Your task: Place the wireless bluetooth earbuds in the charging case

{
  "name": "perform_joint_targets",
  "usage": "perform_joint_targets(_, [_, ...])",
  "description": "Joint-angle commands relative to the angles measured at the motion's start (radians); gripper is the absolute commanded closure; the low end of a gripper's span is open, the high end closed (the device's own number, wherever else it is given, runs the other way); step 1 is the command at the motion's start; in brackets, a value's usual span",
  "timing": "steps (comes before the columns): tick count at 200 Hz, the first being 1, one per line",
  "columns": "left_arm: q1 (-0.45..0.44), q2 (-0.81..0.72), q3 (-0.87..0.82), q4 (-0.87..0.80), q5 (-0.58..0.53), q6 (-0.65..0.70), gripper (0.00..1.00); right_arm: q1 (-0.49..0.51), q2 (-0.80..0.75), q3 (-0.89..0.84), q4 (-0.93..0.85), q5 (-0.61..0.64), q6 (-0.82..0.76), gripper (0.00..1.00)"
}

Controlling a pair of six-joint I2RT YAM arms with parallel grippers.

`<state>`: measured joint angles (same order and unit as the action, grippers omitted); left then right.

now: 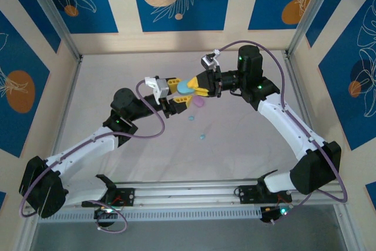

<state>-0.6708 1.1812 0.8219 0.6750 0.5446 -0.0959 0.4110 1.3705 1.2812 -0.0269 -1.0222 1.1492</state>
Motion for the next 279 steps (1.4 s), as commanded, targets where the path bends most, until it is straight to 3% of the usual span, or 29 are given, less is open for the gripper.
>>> perform_joint_targets(1, [-0.008,0.005,0.011,0.049,0.003,-0.008,0.47,-0.002,-0.017,-0.003,-0.029,-0.017,-0.021,0.95])
perform_joint_targets(98, [-0.008,0.004,0.011,0.048,0.005,-0.007,0.47,0.0,-0.008,0.003,-0.054,-0.012,-0.041,0.95])
perform_joint_targets(146, [-0.009,0.003,0.013,0.04,0.005,-0.007,0.58,0.0,-0.002,0.003,-0.065,-0.007,-0.054,0.95])
perform_joint_targets(175, [-0.008,0.002,0.014,0.025,0.008,0.0,0.65,0.0,-0.005,0.011,-0.072,0.006,-0.059,0.89])
perform_joint_targets(189, [-0.009,0.002,0.014,0.017,0.012,0.005,0.67,-0.004,-0.011,0.029,-0.117,0.029,-0.091,0.8])
perform_joint_targets(227, [-0.007,-0.008,0.012,-0.003,0.023,0.004,0.71,-0.033,-0.063,0.1,-0.322,0.18,-0.323,0.49])
perform_joint_targets(279, [-0.009,-0.008,0.016,-0.008,0.061,-0.019,0.71,0.026,-0.217,0.004,-0.323,0.438,-0.894,0.39])
